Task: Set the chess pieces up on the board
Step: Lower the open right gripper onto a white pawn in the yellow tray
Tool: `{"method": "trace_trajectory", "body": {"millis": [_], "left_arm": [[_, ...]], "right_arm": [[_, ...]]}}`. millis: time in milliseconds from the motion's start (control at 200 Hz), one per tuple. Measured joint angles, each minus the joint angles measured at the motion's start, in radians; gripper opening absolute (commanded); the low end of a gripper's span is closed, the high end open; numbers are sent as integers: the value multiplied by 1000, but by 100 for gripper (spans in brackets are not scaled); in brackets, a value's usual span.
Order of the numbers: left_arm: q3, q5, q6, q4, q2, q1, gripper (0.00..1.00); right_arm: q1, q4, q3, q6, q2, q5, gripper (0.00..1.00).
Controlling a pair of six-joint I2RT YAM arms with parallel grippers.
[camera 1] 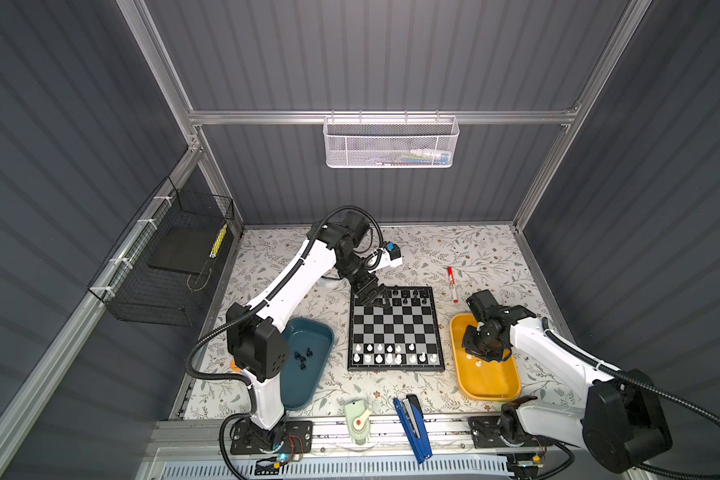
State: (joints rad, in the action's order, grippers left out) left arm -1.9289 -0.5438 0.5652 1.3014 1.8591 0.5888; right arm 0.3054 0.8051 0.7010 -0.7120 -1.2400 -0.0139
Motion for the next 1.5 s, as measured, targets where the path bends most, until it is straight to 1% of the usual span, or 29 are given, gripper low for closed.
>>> {"method": "trace_trajectory", "body": {"millis": [240,500,815,1041,1121,1501], "left_arm": [[8,1,0,0,0,0,94],[14,1,0,0,0,0,94],[14,2,0,0,0,0,94],[18,5,0,0,0,0,94],[18,8,0,0,0,0,94],[18,12,0,0,0,0,94]], "right_arm": [[0,-14,0,15,-44,12,25],[0,-14,0,19,-53,11,25],[0,-27,0,29,-97,11,22],[-1,-28,0,40,-101,10,21],[-2,-30,0,42,-106,8,18],[-2,-33,0,48,-112,3,21]]}}
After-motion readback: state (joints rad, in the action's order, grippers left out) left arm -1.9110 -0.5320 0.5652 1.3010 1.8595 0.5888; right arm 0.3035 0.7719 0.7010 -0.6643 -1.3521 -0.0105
